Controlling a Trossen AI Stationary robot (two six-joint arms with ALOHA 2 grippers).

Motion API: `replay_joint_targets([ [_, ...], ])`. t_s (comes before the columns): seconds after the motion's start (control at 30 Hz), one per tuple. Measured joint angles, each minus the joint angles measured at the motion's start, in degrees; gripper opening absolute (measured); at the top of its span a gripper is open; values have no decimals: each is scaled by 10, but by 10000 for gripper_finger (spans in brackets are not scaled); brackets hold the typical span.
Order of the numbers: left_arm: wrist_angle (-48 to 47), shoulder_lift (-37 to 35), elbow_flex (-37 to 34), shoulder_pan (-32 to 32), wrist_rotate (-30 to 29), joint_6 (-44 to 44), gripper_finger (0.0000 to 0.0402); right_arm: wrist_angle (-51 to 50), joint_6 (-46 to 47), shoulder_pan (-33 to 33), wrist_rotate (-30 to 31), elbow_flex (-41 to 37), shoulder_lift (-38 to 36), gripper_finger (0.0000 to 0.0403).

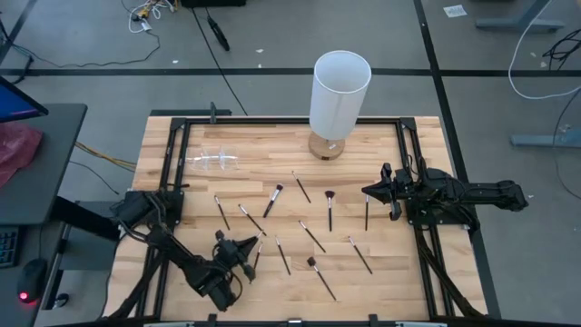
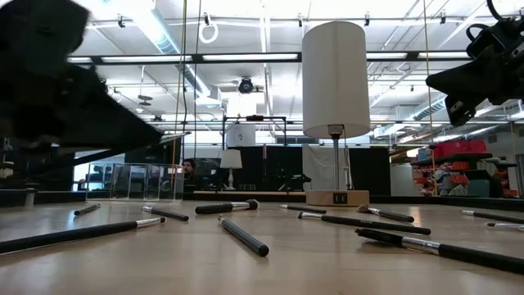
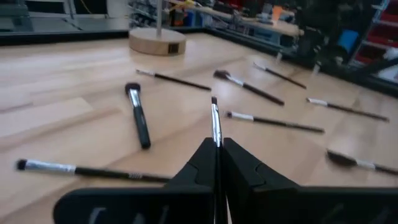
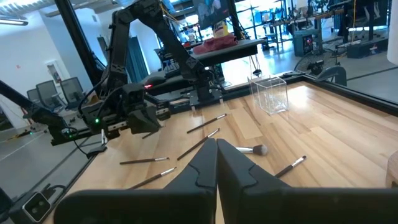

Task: Put items in baskets/containers
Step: Put the black eyeshadow brush into the transparent organizer

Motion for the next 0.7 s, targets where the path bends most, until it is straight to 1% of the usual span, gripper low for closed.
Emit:
replay_joint_targets([
  [0.1,12,-12,0,15,-6,12,11,0,0,0,0,0,0,6],
  [0.17,24,-25,0,24,-6,44,11,2,-6,0,0,0,0,6],
  [0.2,31,-33,0,29,-6,63,11,10,-23,0,2,0,0,6],
  [0.27,41,-49,0,36,-5,100,11,39,-58,0,10,0,0,6],
  [0.37,73,-73,0,46,7,170,11,98,-71,0,11,0,1,6],
  [0.47,120,-92,0,56,18,253,11,162,-21,1,11,0,1,6],
  [0.53,156,-103,0,65,26,308,11,195,2,1,-14,1,9,6],
  [0.6,196,-107,0,75,37,364,11,201,19,4,-66,1,21,6],
  [0.67,239,-109,0,88,52,423,11,202,40,17,-82,1,51,6],
  [0.7,261,-109,0,95,61,450,11,199,47,26,-76,1,73,6],
])
